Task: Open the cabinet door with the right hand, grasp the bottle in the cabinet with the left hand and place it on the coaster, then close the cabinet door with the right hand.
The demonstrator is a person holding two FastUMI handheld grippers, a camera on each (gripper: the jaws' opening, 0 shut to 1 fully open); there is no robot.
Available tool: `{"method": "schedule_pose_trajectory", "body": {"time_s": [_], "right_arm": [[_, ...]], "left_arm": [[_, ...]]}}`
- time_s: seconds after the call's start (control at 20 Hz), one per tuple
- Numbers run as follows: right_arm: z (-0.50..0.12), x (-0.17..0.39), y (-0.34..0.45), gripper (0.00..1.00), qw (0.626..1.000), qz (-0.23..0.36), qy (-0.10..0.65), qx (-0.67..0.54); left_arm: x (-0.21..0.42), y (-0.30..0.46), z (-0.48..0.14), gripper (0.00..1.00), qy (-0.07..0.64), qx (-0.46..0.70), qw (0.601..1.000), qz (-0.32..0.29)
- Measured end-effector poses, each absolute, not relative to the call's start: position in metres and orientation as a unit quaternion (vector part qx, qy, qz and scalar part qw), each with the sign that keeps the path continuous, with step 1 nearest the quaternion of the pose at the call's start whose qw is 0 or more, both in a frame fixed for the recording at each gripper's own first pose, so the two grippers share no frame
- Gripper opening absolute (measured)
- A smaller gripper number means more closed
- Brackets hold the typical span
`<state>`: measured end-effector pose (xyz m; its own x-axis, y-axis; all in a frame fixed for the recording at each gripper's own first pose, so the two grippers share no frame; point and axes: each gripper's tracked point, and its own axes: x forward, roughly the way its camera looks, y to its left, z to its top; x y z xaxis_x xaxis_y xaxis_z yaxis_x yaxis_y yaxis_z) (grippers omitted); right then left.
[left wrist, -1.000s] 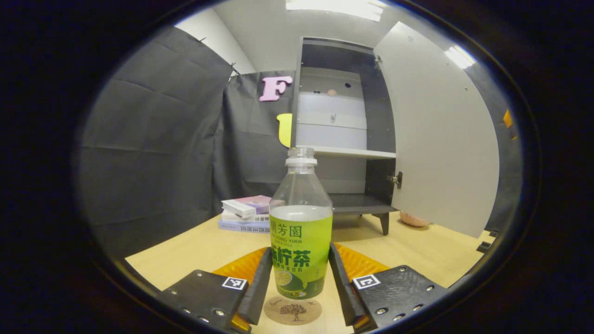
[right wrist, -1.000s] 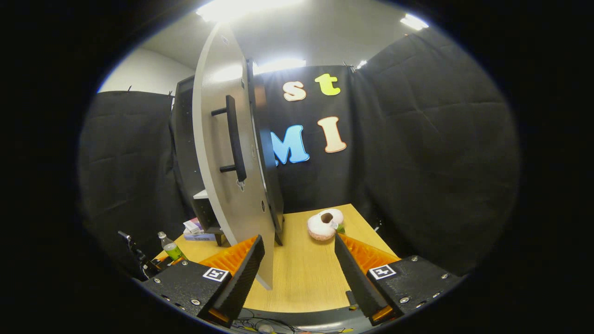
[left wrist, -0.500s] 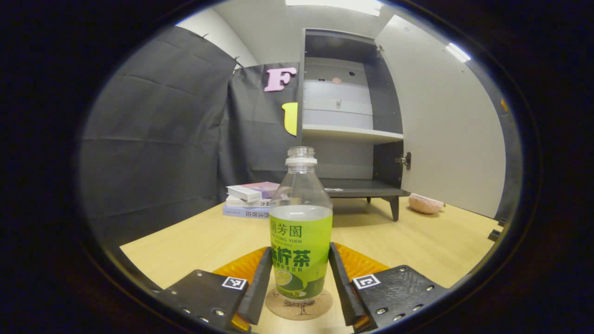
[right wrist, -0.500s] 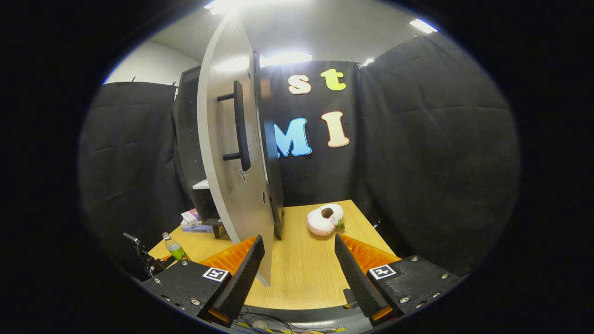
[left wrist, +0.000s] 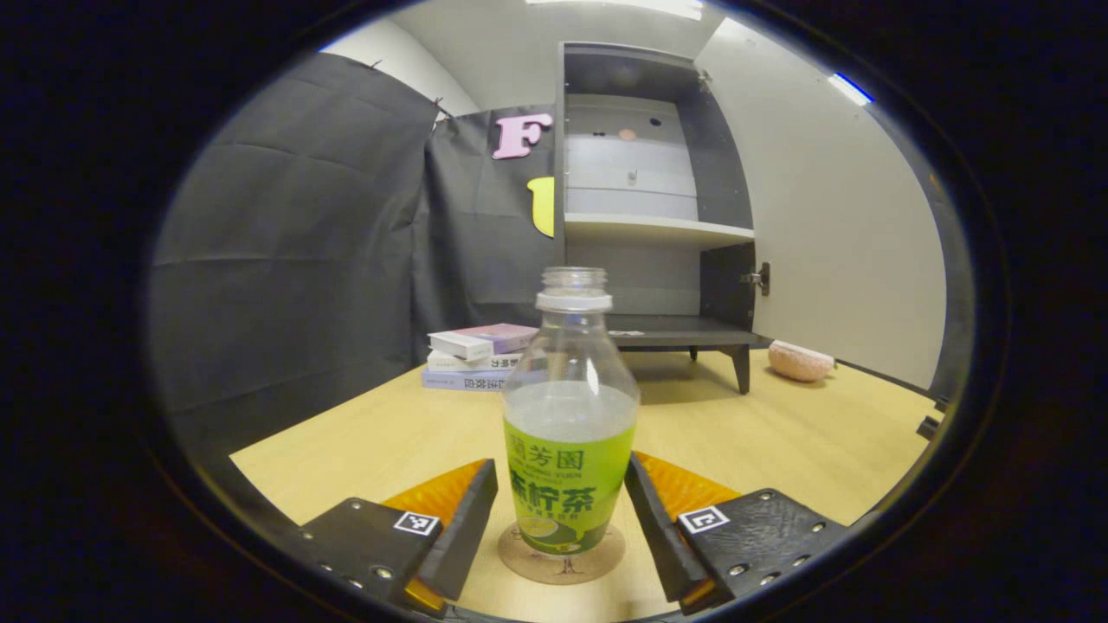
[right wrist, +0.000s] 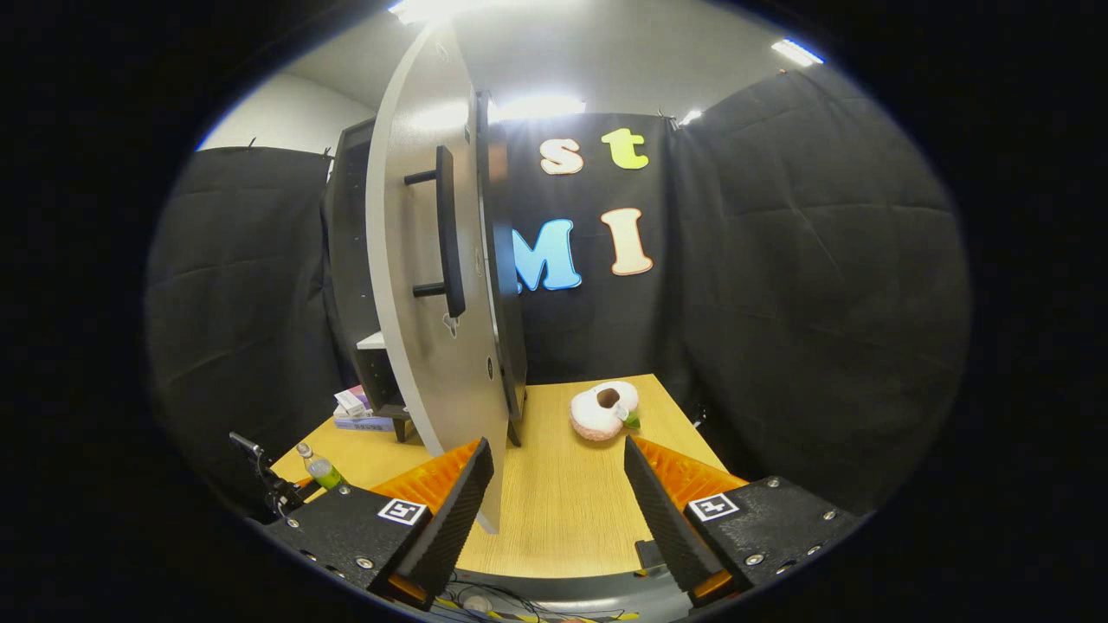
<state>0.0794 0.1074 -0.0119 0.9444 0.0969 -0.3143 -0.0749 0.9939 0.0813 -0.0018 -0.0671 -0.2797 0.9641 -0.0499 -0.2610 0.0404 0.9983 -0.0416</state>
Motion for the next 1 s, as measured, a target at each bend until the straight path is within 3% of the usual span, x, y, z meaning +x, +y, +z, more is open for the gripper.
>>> {"method": "schedule_pose_trajectory", "body": {"time_s": [0.2,0.3,0.35,0.4,0.5,0.6,0.65,0.75,0.85,1.0], "right_arm": [[0.0,0.081,0.102,0.94,0.988,0.042,0.147,0.03],[0.012,0.084,0.099,0.94,0.99,0.042,0.131,0.029],[0.018,0.087,0.098,0.94,0.991,0.043,0.123,0.03],[0.023,0.089,0.097,0.94,0.992,0.044,0.115,0.031],[0.033,0.096,0.096,0.94,0.993,0.046,0.105,0.038],[0.044,0.105,0.098,0.94,0.993,0.049,0.094,0.045],[0.052,0.109,0.098,0.94,0.994,0.048,0.087,0.047],[0.065,0.118,0.098,0.94,0.996,0.041,0.071,0.042],[0.077,0.124,0.098,0.94,0.997,0.027,0.059,0.032],[0.089,0.133,0.099,0.94,0.999,-0.006,0.048,0.019]], "left_arm": [[0.0,-0.062,-0.251,0.89,0.133,-0.002,0.991,-0.01],[0.0,-0.064,-0.226,0.8,0.117,0.003,0.993,-0.015],[-0.001,-0.066,-0.213,0.89,0.11,0.006,0.994,-0.017],[-0.002,-0.067,-0.202,0.84,0.106,0.008,0.994,-0.019],[-0.006,-0.07,-0.178,0.89,0.096,0.008,0.995,-0.02],[-0.014,-0.069,-0.152,0.84,0.085,0.006,0.996,-0.016],[-0.017,-0.069,-0.138,0.89,0.076,0.003,0.997,-0.014],[-0.023,-0.069,-0.113,0.8,0.063,0.003,0.998,-0.014],[-0.029,-0.066,-0.094,0.89,0.062,0.003,0.998,-0.015],[-0.033,-0.059,-0.071,0.84,0.064,-0.012,0.998,-0.022]]}}
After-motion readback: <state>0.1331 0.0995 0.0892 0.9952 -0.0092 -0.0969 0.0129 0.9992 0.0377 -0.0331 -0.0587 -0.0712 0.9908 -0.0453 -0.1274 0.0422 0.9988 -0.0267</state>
